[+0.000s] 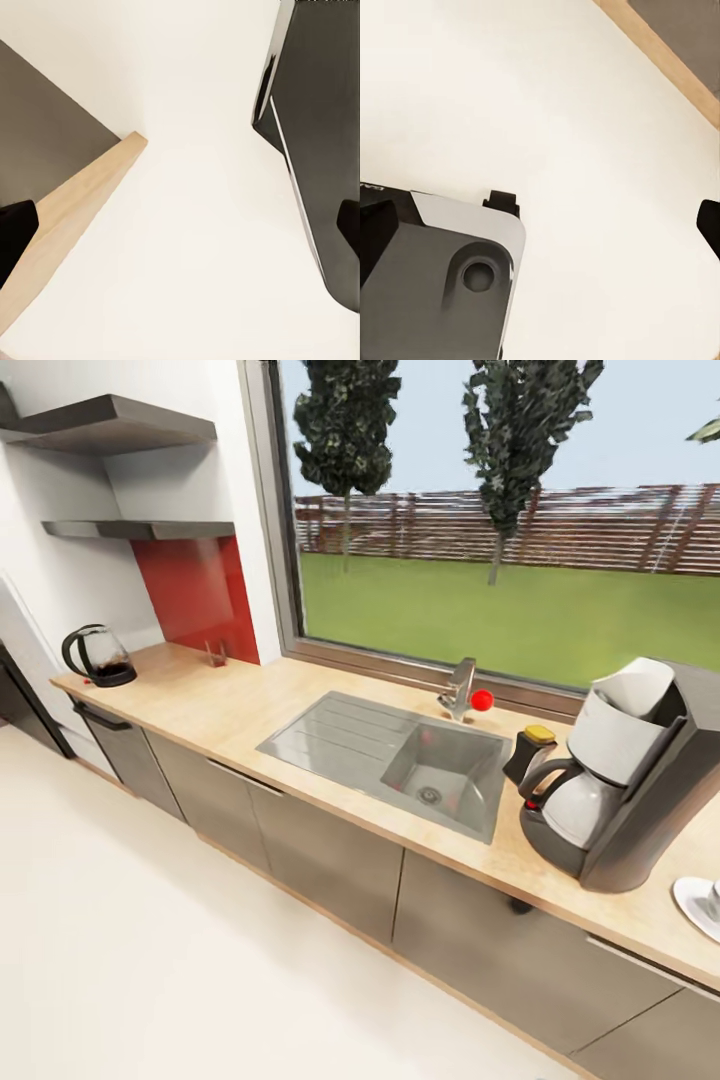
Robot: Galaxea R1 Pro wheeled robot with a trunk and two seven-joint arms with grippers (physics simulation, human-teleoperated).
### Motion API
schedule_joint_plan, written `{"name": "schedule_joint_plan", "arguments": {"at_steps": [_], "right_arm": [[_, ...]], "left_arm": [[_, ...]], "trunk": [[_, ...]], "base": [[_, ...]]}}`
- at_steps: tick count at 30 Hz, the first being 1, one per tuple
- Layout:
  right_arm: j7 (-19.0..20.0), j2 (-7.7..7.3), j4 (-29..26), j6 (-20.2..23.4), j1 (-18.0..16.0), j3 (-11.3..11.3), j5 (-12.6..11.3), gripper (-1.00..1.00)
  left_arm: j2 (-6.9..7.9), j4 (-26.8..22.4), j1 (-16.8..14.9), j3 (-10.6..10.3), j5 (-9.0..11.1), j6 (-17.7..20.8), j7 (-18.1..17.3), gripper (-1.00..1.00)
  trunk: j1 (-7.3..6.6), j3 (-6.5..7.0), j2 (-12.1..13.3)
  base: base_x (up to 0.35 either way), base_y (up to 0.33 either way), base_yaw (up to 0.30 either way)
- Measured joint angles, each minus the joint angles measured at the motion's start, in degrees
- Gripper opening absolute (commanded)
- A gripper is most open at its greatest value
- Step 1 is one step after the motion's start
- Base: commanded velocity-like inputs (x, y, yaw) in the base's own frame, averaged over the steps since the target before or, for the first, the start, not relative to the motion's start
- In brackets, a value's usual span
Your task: Set up a coffee station on the kitchen countertop: keep the coffee maker on the countertop, move the bottle of coffee from the kitchen shelf to the counter next to the coffee maker, place a paper coffee filter on top of the coffee maker, put the saucer next to the coffee maker with the coffee cup on the saucer, and place the electric kettle next to the coffee maker.
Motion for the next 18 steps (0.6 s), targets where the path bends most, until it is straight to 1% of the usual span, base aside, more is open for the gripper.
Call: {"name": "schedule_joint_plan", "arguments": {"at_steps": [5,7,10,15,18], "right_arm": [[0.0,0.0,0.0,0.0,0.0,0.0,0.0,1.0],[0.0,0.0,0.0,0.0,0.0,0.0,0.0,1.0],[0.0,0.0,0.0,0.0,0.0,0.0,0.0,1.0],[0.0,0.0,0.0,0.0,0.0,0.0,0.0,1.0],[-0.1,0.0,0.0,0.0,0.0,0.0,0.0,1.0]], "left_arm": [[-0.03,-0.1,0.0,0.1,0.1,0.0,0.0,1.0],[-0.39,-0.1,0.0,0.1,0.0,-0.1,-0.1,1.0],[-0.39,-0.1,0.0,-0.1,-0.2,-0.2,-0.1,1.0],[-0.47,-0.1,-0.1,0.1,0.0,-0.3,-0.2,1.0],[-0.26,-0.2,-0.2,0.0,0.0,-0.3,-0.2,1.0]], "trunk": [[0.0,0.34,0.0],[0.0,0.48,0.0],[0.0,0.69,0.0],[0.0,0.99,0.0],[0.0,1.12,0.0]], "base": [[0.0,0.0,0.186],[0.0,0.0,0.19],[0.0,0.0,0.194],[0.0,0.0,0.22],[0.0,0.0,0.255]]}}
